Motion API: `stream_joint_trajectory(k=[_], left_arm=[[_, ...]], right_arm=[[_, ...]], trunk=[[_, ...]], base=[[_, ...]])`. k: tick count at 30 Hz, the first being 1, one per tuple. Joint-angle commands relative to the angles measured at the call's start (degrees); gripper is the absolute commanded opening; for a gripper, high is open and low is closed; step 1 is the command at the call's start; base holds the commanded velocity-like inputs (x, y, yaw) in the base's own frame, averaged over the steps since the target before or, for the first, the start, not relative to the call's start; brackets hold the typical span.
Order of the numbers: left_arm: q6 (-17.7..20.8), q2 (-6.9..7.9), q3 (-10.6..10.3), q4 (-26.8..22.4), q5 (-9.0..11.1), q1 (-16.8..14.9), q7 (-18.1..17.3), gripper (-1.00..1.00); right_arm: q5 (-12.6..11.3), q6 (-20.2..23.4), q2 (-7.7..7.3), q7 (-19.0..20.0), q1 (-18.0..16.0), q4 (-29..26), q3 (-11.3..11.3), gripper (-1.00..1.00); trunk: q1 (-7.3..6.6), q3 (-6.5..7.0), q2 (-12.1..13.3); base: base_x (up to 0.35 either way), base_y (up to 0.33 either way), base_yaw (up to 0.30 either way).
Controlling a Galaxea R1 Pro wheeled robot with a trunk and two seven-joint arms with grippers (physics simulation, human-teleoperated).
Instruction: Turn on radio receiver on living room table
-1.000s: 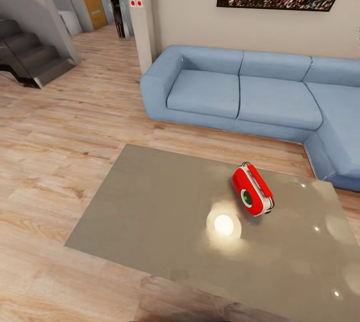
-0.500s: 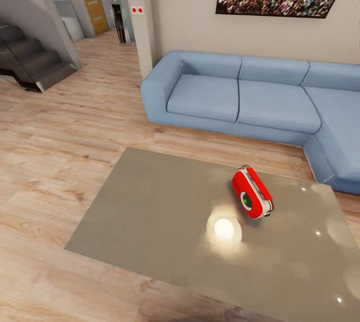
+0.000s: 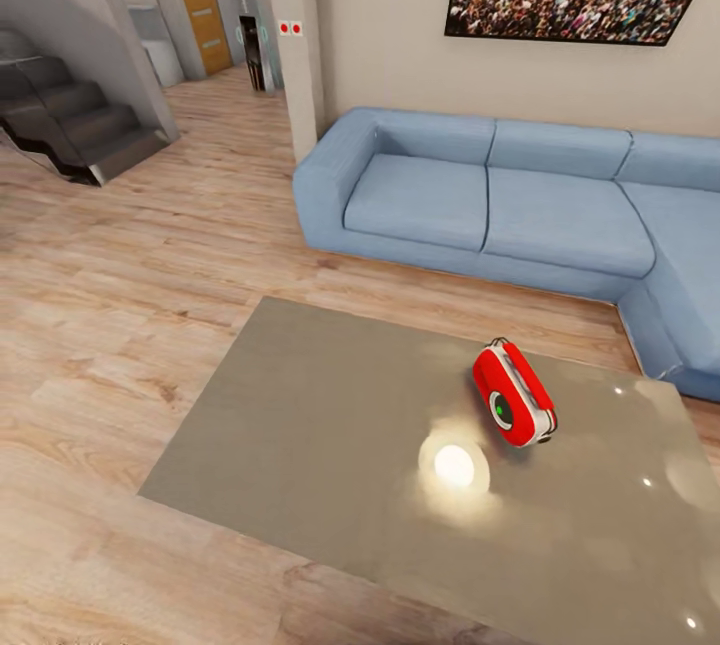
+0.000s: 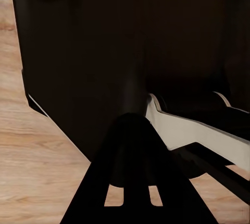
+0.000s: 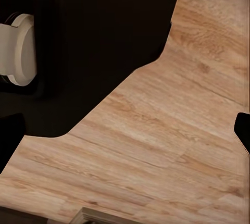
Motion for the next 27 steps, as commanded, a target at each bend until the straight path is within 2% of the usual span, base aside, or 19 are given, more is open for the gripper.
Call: stream_joint_trajectory(k=[1, 19, 27], left_arm=[[0.0, 0.0, 0.0, 0.0, 0.0, 0.0, 0.0, -1.0], [0.0, 0.0, 0.0, 0.0, 0.0, 0.0, 0.0, -1.0], [0.0, 0.0, 0.0, 0.0, 0.0, 0.0, 0.0, -1.0]], right_arm=[[0.0, 0.0, 0.0, 0.0, 0.0, 0.0, 0.0, 1.0], [0.0, 0.0, 0.0, 0.0, 0.0, 0.0, 0.0, 1.0], [0.0, 0.0, -0.01, 0.3, 0.0, 0.0, 0.0, 1.0]], trunk=[[0.0, 0.08, 0.0], [0.0, 1.47, 0.0], [0.0, 1.81, 0.0]], base=[[0.0, 0.0, 0.161], [0.0, 0.0, 0.162], [0.0, 0.0, 0.036]])
